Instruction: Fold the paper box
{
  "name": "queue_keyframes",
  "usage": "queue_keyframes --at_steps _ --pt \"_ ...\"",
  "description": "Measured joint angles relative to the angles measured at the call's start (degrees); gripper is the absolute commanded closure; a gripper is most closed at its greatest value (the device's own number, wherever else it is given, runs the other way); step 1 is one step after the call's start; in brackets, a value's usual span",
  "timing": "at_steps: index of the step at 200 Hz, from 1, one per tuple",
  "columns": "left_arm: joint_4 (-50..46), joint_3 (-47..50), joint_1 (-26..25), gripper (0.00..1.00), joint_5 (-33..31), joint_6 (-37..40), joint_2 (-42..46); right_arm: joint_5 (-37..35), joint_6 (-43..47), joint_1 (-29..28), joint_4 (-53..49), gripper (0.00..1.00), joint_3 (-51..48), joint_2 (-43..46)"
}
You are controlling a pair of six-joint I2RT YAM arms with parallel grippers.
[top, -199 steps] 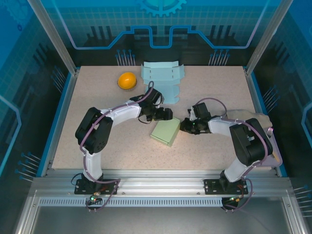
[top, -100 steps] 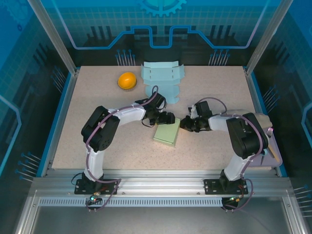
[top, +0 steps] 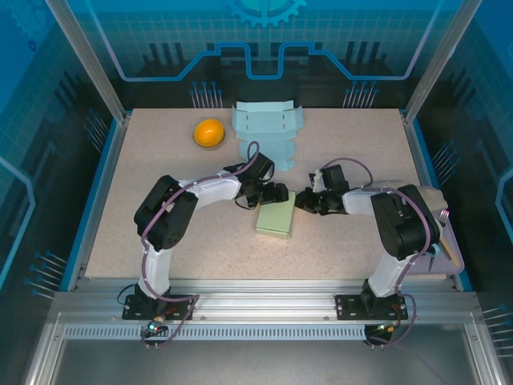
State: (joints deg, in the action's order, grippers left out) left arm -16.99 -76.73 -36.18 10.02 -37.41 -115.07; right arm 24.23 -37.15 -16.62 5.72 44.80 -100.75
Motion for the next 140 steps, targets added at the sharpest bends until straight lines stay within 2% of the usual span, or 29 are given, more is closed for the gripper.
queue_keyframes --at_steps 37,85,140 --pt "-3.8 -1.3 -1.2 0.17 -1.2 0.3 0.0 -3.1 2.2 -0.7 -6.1 0.87 0.6 1.6" --pt "-4.3 -1.3 -1.4 0.1 0.4 0.3 0.2 -5.8 3.1 -0.6 -11.7 0.87 0.5 4.6" --pt "-3.9 3.3 0.5 0.07 1.0 -0.2 6.5 -7.7 4.4 -0.6 -17.3 0.86 -2.6 15.2"
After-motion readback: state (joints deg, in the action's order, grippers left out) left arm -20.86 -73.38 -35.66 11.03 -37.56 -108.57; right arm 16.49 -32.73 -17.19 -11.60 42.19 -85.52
